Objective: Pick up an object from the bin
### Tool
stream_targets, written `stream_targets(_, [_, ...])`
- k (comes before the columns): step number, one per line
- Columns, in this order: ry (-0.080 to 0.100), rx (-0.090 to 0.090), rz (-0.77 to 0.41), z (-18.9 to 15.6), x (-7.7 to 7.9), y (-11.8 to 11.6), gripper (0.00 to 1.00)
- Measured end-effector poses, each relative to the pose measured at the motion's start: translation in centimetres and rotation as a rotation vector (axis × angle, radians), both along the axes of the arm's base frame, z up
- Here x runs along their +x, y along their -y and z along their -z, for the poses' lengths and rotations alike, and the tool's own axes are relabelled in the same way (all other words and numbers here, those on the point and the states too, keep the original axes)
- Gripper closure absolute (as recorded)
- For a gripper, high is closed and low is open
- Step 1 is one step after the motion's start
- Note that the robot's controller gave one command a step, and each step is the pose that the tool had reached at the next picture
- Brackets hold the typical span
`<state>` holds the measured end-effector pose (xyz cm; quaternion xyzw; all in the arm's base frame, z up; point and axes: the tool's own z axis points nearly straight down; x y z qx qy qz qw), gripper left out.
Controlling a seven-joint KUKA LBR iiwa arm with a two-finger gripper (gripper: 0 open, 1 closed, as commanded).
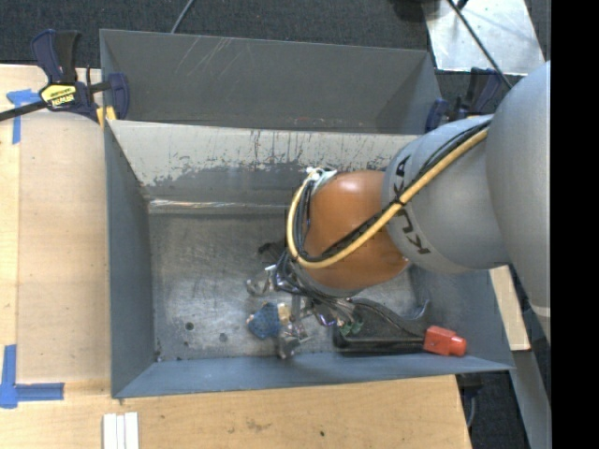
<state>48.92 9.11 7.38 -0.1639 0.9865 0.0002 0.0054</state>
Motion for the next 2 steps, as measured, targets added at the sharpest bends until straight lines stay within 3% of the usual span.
stream_targets(1, [0.005,0.002,0.002,-0.2,0.2,-0.1,1.00])
stream_targets(2, [0.001,-0.001,-0.062,-15.8,2.1,0.9,1.00])
